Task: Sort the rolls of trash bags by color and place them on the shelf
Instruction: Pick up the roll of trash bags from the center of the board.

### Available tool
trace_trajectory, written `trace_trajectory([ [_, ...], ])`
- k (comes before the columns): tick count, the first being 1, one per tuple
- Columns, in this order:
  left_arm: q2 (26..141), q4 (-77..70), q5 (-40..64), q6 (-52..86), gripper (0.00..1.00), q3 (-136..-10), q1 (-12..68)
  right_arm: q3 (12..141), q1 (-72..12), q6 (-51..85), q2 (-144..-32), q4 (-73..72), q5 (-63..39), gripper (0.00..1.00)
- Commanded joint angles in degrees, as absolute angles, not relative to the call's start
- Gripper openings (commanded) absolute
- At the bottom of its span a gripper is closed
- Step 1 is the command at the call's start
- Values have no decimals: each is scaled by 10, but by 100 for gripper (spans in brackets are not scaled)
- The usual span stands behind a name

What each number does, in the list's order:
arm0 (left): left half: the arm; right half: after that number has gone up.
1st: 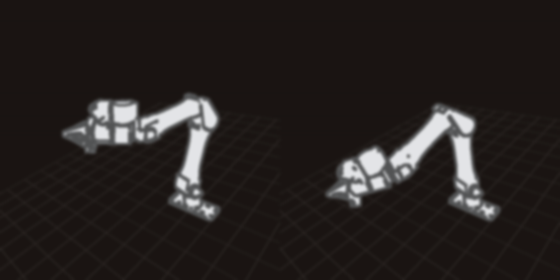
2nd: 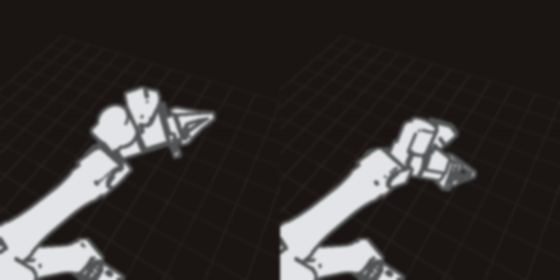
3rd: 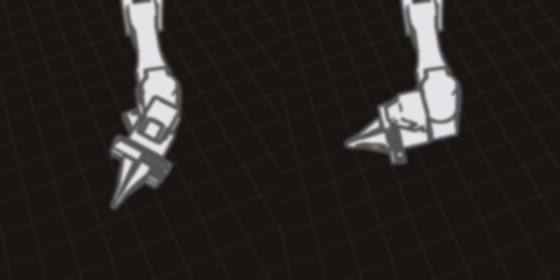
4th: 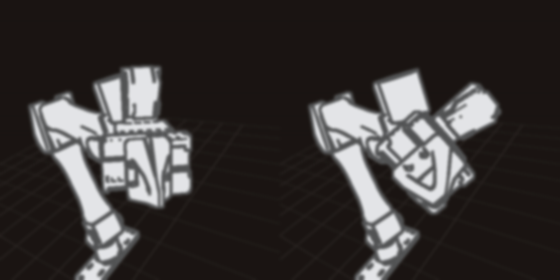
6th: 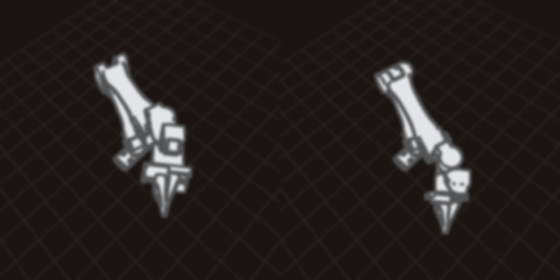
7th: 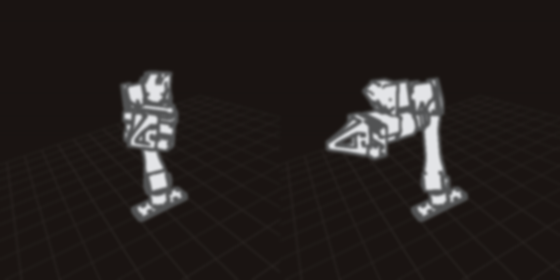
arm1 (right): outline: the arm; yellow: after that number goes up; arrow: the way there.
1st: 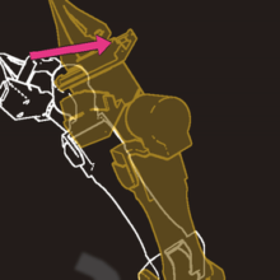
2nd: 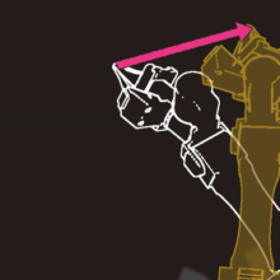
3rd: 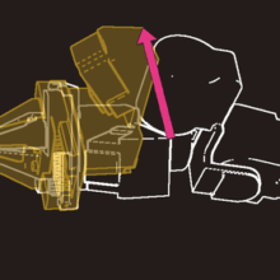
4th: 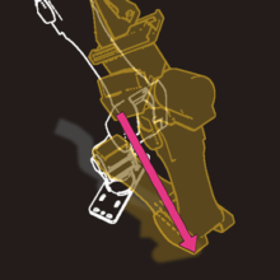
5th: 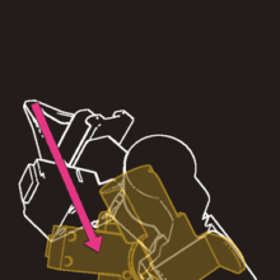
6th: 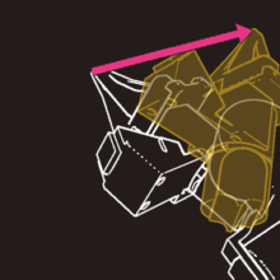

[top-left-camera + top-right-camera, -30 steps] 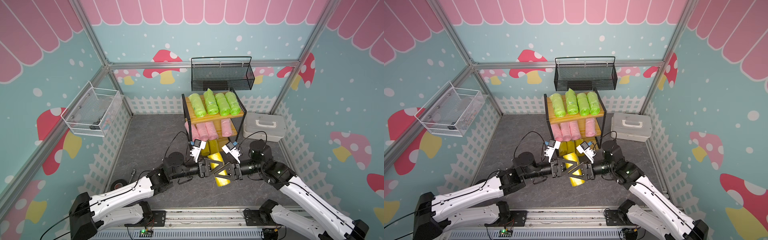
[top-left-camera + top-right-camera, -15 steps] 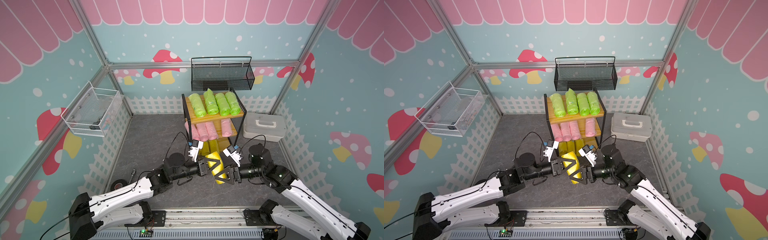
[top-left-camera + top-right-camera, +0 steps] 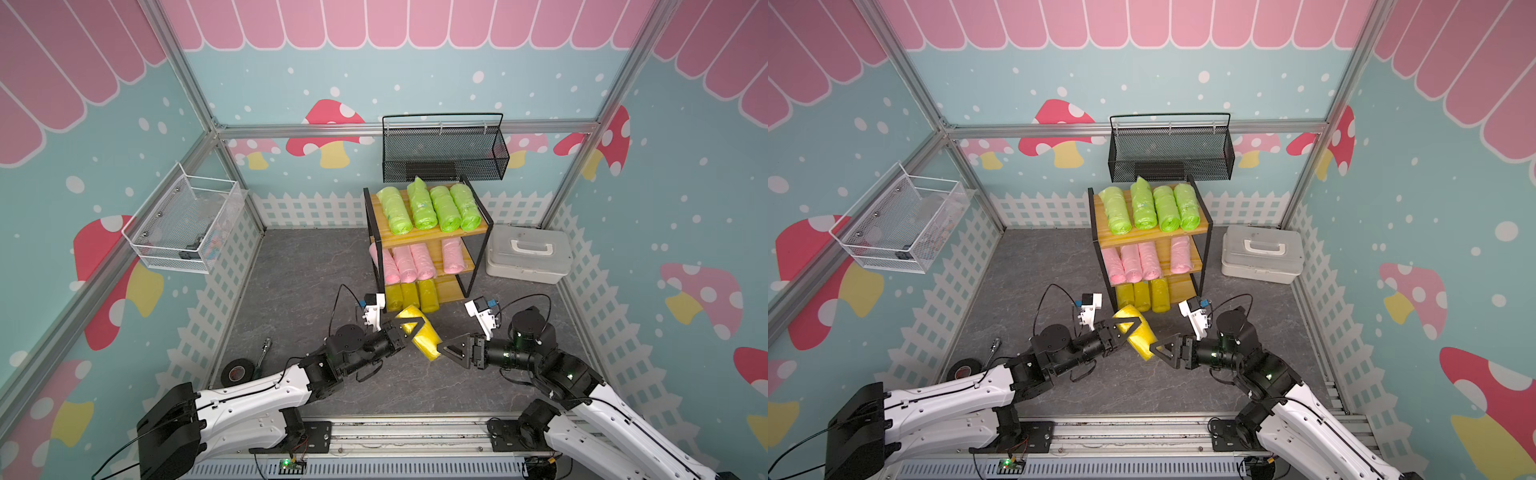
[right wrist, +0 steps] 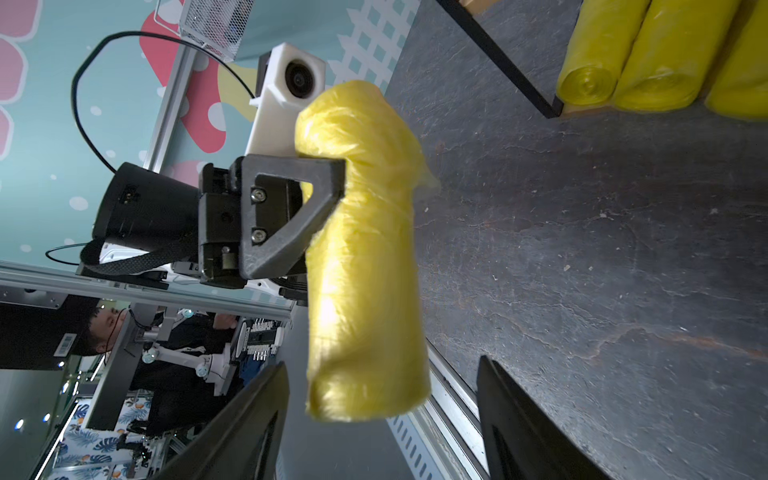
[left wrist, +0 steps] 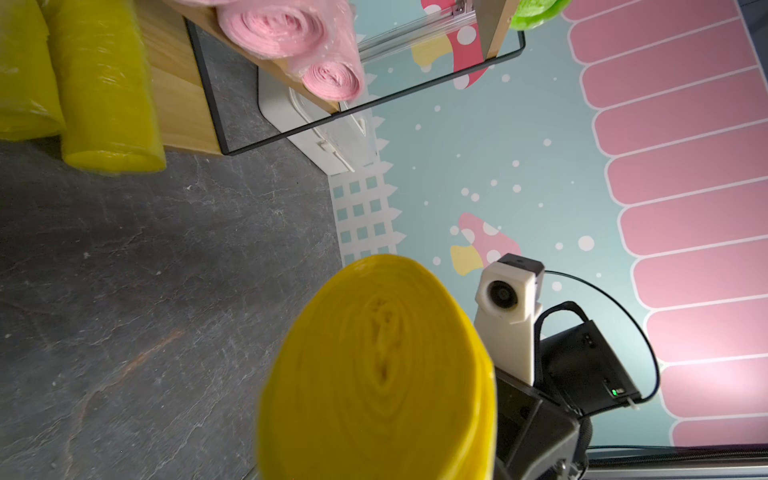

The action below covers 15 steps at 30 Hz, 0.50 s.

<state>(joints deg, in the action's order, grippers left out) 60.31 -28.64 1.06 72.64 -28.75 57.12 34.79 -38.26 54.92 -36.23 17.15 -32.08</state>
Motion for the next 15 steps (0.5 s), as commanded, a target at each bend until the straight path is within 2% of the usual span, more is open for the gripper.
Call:
trace_trajectory([
  [1, 584, -353, -2, 746, 0, -291, 569, 337, -385, 585, -365, 115, -307, 74],
  [15, 580, -351, -5, 745, 0, -289, 566, 330, -403, 637, -430, -5, -329, 72],
])
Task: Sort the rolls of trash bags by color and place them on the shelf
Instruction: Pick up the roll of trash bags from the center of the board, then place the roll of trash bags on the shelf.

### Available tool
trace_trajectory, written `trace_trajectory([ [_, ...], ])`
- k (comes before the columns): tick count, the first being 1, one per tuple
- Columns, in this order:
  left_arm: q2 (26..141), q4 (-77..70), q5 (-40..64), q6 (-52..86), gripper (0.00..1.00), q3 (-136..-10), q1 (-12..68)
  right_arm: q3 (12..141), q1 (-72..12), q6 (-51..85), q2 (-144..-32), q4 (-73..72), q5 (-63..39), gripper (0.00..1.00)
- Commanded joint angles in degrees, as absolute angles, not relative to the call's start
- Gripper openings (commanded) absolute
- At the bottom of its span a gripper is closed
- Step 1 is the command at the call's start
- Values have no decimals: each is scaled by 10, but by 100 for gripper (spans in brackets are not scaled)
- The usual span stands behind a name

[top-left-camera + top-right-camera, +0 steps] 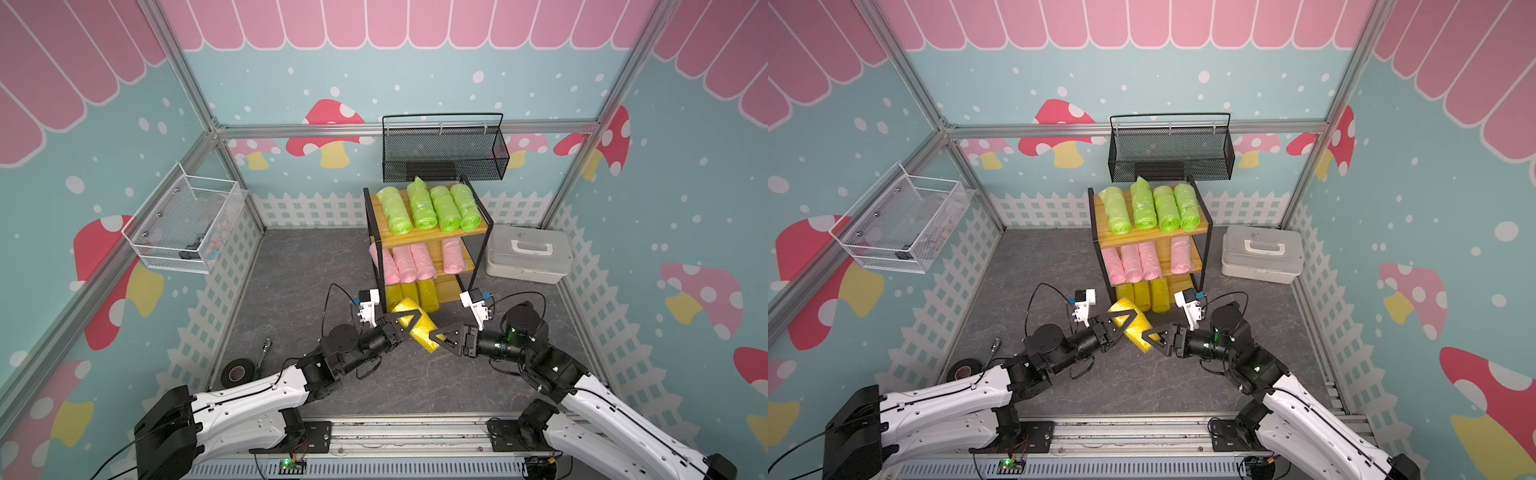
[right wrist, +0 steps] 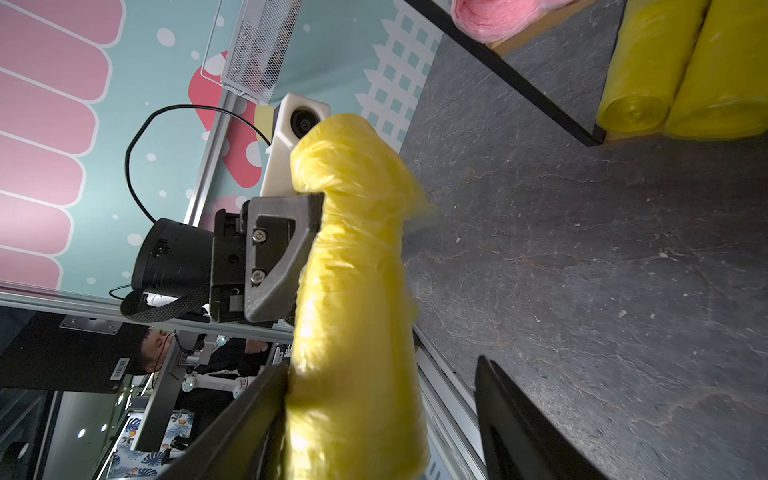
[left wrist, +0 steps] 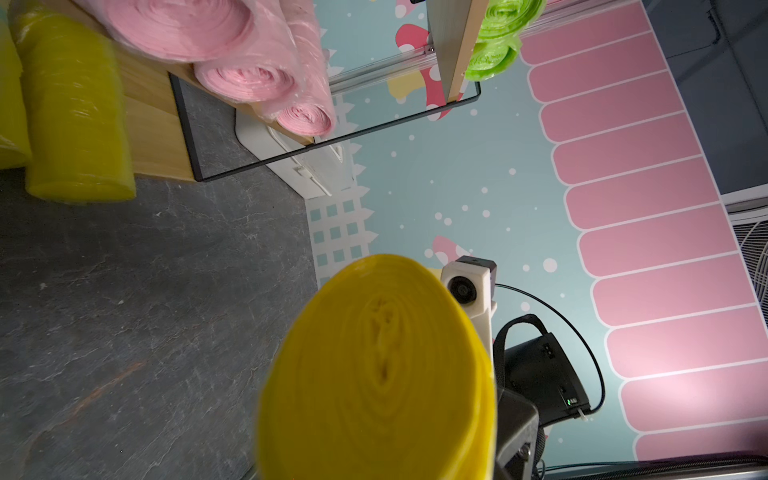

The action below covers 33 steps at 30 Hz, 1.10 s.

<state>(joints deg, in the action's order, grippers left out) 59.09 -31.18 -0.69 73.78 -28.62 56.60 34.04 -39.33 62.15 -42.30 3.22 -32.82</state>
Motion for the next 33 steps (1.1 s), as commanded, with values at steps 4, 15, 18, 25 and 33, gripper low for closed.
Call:
trace_trajectory([
  [4, 582, -352, -6, 746, 0, -288, 566, 323, -417, 645, -438, -25, -320, 69],
  [15, 592, -356, -6, 747, 0, -289, 567, 308, -446, 664, -480, -77, -307, 24],
  [18, 590, -337, -5, 739, 3, -291, 566, 301, -449, 666, -488, -84, -298, 4],
  [25, 498, 51, -95, 631, 99, -381, 563, 260, -448, 672, -436, -60, -204, 0],
  [33, 350, 282, -211, 555, 98, -397, 561, 208, -406, 700, -429, -85, -160, 0],
])
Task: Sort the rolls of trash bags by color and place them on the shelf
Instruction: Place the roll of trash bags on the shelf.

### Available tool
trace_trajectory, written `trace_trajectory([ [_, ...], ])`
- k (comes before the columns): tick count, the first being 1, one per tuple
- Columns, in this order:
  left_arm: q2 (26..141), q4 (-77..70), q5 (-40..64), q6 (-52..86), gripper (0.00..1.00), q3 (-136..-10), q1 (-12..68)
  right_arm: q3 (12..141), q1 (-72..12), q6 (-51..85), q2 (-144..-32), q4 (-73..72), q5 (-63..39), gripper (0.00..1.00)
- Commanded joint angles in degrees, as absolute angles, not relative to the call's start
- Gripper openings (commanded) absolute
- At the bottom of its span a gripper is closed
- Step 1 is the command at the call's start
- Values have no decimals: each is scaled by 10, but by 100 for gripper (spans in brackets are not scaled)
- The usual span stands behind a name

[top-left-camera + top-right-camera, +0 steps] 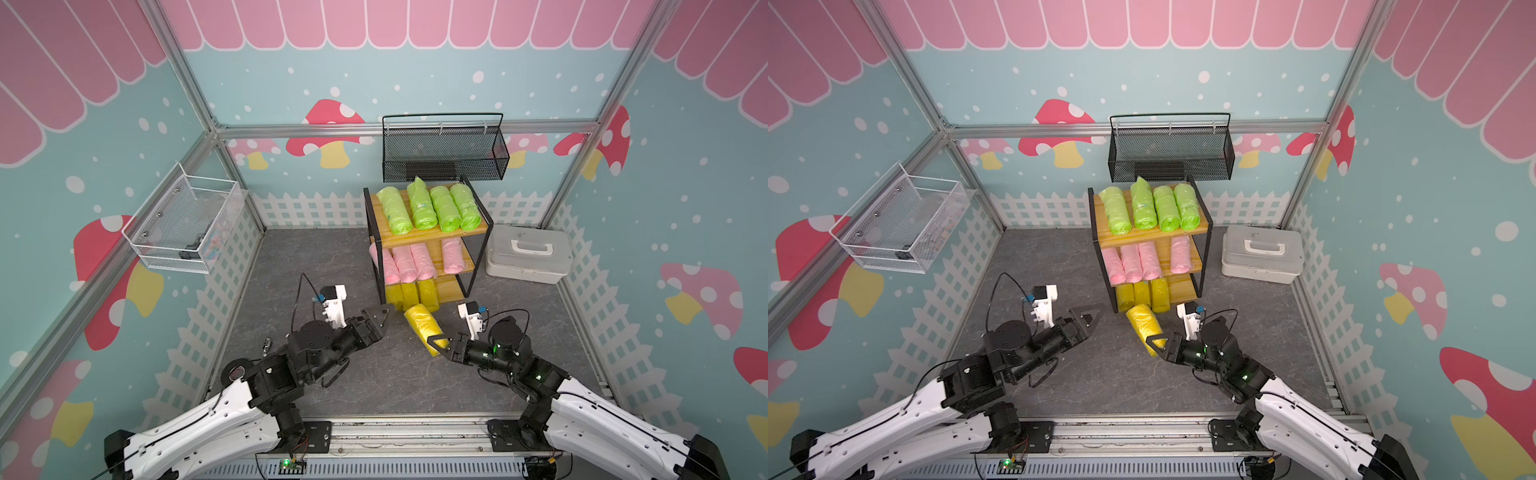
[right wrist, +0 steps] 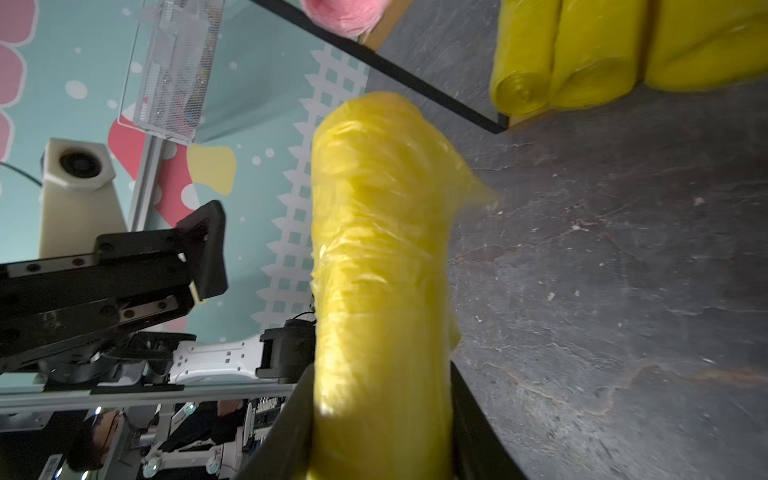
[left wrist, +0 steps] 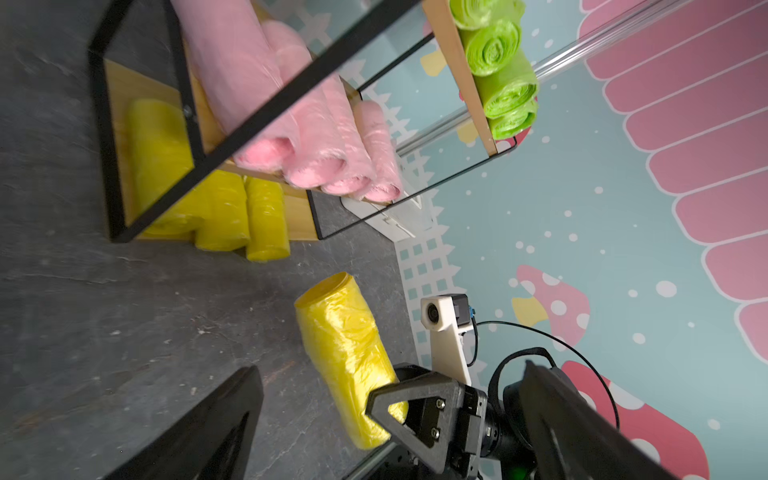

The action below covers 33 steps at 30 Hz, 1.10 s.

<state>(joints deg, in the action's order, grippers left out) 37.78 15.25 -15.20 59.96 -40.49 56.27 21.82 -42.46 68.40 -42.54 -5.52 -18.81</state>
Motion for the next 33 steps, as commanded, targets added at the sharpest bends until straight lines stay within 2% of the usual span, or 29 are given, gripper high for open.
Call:
trace_trajectory([
  [1, 333, 290, -214, 558, 98, -388, 562, 203, -394, 707, -436, -99, -165, 0],
  [5, 287, 298, -211, 576, 97, -353, 562, 177, -336, 735, -471, -158, -181, 0],
  [10, 289, 301, -203, 573, 96, -345, 562, 156, -287, 762, -523, -263, -184, 0],
  [17, 323, 301, -197, 553, 96, -368, 562, 171, -257, 755, -612, -351, -176, 0],
  [28, 317, 302, -192, 550, 96, -368, 561, 223, -204, 794, -853, -581, -221, 0],
  [33, 315, 303, -191, 549, 96, -366, 562, 228, -196, 818, -922, -657, -206, 0],
])
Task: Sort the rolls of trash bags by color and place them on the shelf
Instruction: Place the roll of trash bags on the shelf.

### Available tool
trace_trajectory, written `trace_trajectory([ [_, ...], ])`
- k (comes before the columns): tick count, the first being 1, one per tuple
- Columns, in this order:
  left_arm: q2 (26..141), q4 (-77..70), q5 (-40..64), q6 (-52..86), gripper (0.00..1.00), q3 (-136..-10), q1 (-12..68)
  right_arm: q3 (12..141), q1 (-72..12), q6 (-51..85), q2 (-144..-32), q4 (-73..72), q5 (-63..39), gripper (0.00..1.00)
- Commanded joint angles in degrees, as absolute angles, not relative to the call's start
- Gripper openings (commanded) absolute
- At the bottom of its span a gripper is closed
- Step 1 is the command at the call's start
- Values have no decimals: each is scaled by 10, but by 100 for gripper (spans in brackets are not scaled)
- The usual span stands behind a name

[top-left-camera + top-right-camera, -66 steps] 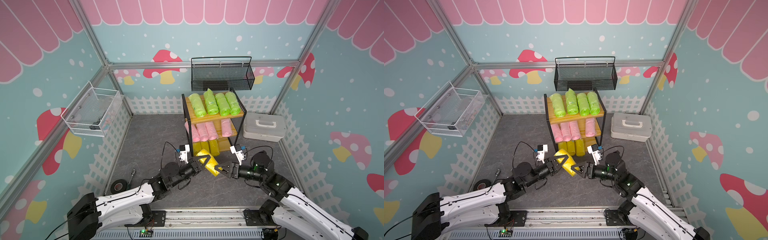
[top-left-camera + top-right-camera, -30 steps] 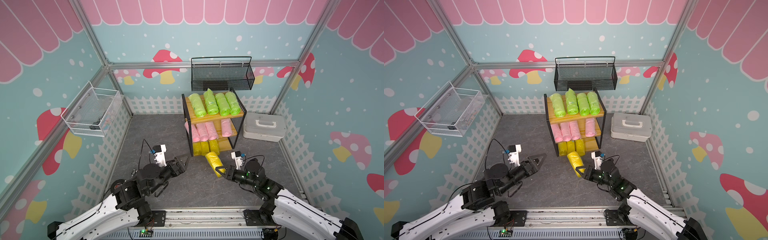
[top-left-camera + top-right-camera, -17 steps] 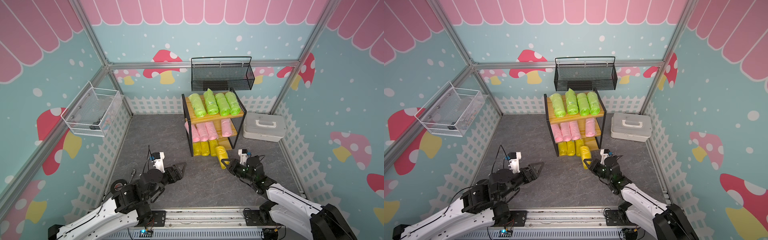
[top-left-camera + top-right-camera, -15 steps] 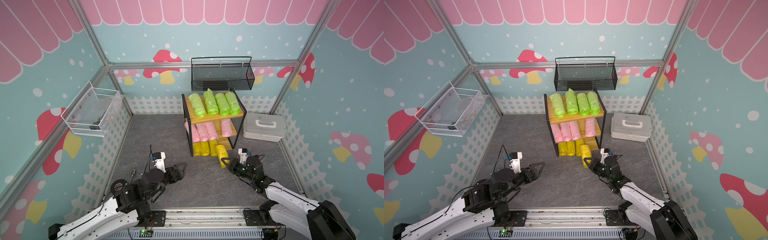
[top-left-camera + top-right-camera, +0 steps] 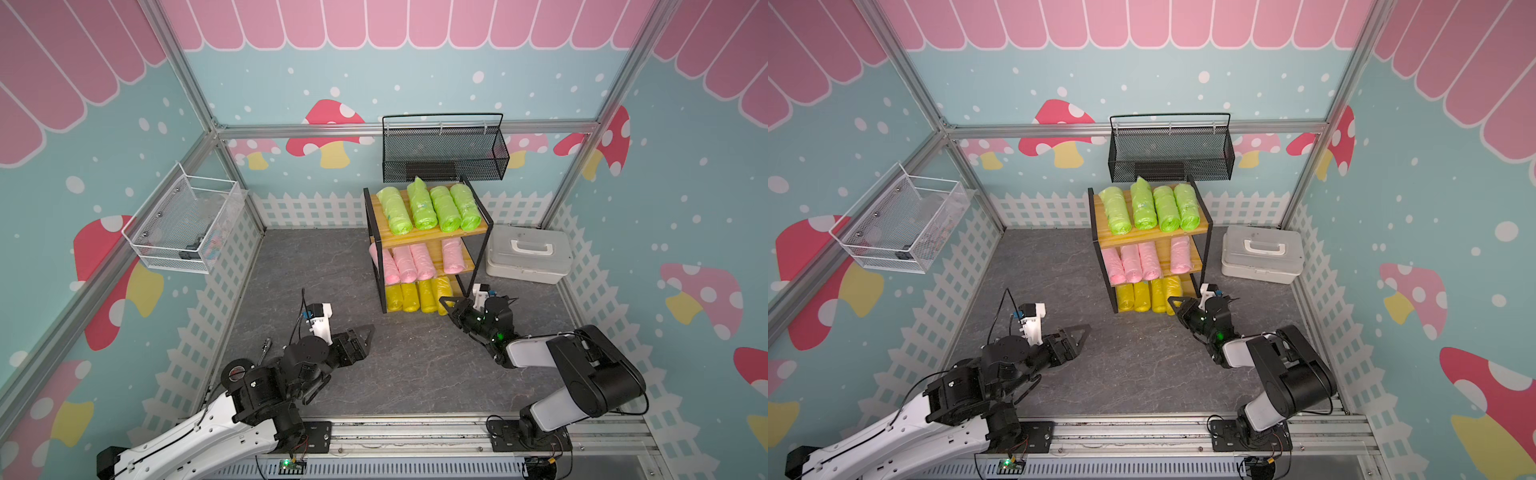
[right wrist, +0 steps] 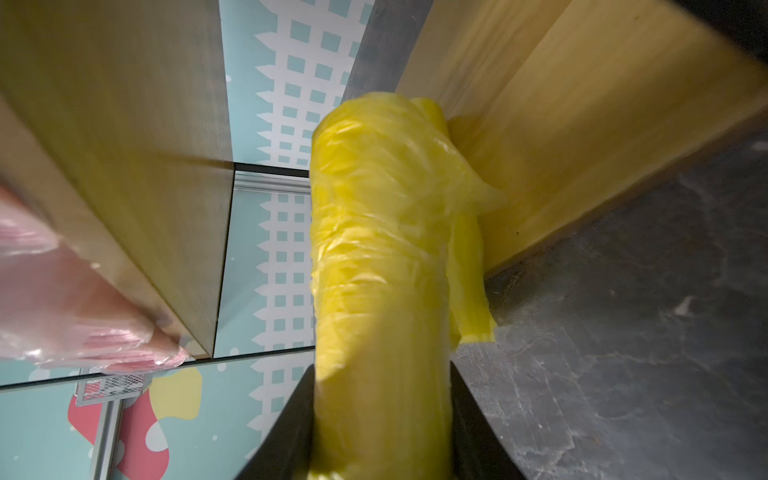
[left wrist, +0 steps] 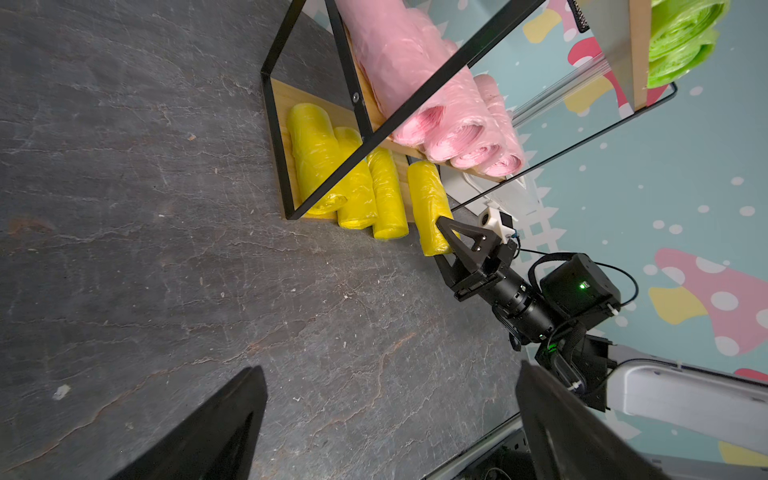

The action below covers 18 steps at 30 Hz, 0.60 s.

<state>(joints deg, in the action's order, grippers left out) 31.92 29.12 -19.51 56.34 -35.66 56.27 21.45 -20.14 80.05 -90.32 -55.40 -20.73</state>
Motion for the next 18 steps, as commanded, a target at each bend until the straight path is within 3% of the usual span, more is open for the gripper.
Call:
trace_trajectory([
  [1, 316, 303, -192, 548, 96, -365, 562, 230, -196, 822, -936, -666, -203, 0],
  [13, 332, 303, -186, 544, 97, -363, 561, 308, -176, 841, -1033, -688, -220, 0],
  [18, 343, 302, -189, 543, 97, -364, 561, 324, -164, 852, -1059, -690, -238, 9],
])
